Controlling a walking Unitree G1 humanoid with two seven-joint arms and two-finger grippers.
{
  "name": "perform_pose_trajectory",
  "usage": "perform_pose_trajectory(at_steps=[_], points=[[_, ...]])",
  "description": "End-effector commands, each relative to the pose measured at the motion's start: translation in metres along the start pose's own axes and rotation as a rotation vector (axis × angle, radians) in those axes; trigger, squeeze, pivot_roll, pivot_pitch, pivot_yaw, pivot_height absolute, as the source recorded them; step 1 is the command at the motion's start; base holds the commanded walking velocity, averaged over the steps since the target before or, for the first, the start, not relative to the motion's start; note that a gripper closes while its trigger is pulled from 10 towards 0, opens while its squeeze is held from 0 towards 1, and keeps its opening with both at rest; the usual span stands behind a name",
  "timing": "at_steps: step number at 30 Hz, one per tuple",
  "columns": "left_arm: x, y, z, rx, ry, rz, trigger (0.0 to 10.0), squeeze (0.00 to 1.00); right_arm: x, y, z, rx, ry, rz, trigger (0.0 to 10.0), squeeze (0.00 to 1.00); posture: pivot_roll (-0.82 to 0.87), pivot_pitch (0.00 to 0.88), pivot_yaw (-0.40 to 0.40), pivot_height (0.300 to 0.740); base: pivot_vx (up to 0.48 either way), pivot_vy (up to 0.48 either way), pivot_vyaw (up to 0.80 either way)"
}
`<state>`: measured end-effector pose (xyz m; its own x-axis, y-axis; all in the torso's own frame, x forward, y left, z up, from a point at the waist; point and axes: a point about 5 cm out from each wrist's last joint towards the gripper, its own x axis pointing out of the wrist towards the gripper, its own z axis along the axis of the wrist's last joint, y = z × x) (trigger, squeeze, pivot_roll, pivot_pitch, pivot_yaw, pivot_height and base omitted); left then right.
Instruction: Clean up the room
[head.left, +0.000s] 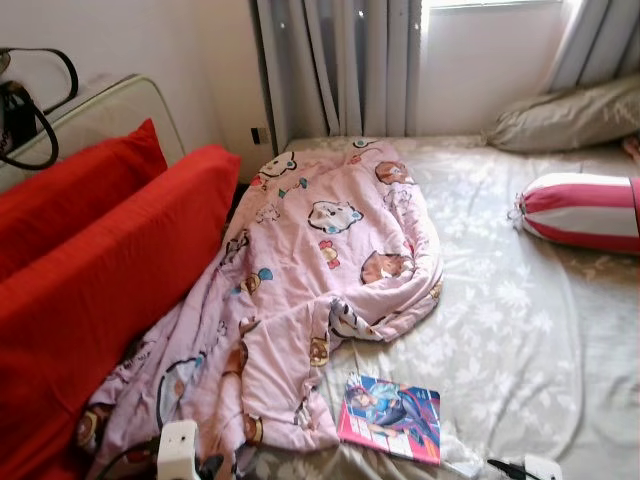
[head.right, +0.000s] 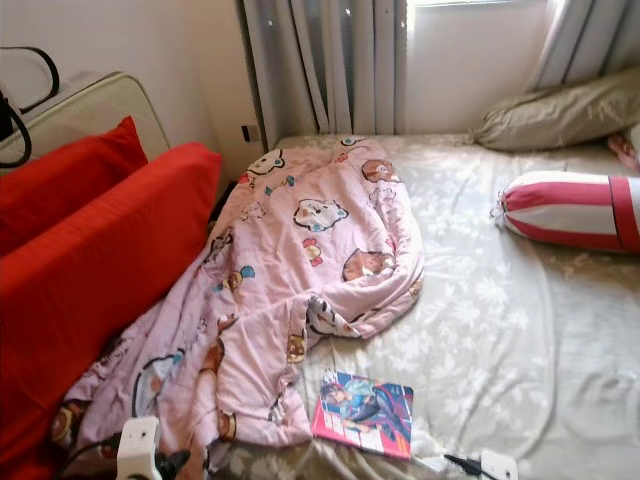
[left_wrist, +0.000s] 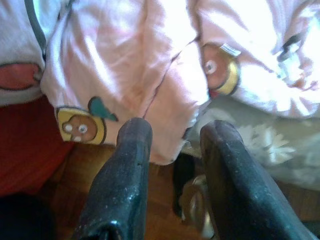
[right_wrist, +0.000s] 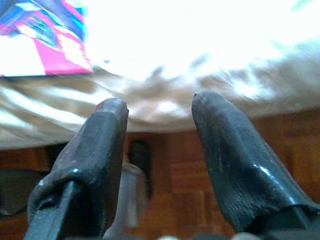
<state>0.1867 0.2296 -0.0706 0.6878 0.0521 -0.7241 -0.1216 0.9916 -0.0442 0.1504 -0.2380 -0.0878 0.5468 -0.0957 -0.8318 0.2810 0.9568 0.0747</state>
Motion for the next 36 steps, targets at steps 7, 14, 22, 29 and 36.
perform_pose_trajectory(at_steps=[7, 14, 22, 29, 36], points=[[0.000, -0.001, 0.008, -0.050, -0.101, -0.013, 10.0, 0.00, -0.001, -0.003, 0.010, -0.043, -0.101, 0.001, 10.0, 0.00, -0.01, 0.000, 0.027, 0.740, 0.000, 0.000, 0.00], [0.008, -0.014, 0.095, -0.008, -0.425, -0.084, 10.0, 0.00, -0.003, -0.005, 0.020, -0.044, -0.195, 0.034, 10.0, 0.00, -0.01, 0.000, 0.006, 0.740, 0.000, 0.000, 0.00], [-0.001, -0.007, 0.105, 0.004, -0.552, -0.095, 10.0, 0.00, -0.005, 0.025, 0.096, -0.105, -0.539, 0.103, 10.0, 0.00, 0.01, 0.000, 0.030, 0.740, 0.000, 0.000, 0.00], [-0.005, 0.003, 0.106, 0.010, -0.574, -0.083, 10.0, 0.00, -0.010, 0.034, 0.104, -0.026, -0.653, 0.116, 10.0, 0.00, -0.01, 0.000, 0.043, 0.740, 0.000, 0.000, 0.00], [-0.006, -0.004, 0.100, 0.020, -0.576, -0.110, 10.0, 0.00, -0.013, 0.036, 0.114, -0.073, -0.696, 0.138, 10.0, 0.00, 0.00, 0.013, 0.042, 0.740, 0.000, 0.000, 0.00]])
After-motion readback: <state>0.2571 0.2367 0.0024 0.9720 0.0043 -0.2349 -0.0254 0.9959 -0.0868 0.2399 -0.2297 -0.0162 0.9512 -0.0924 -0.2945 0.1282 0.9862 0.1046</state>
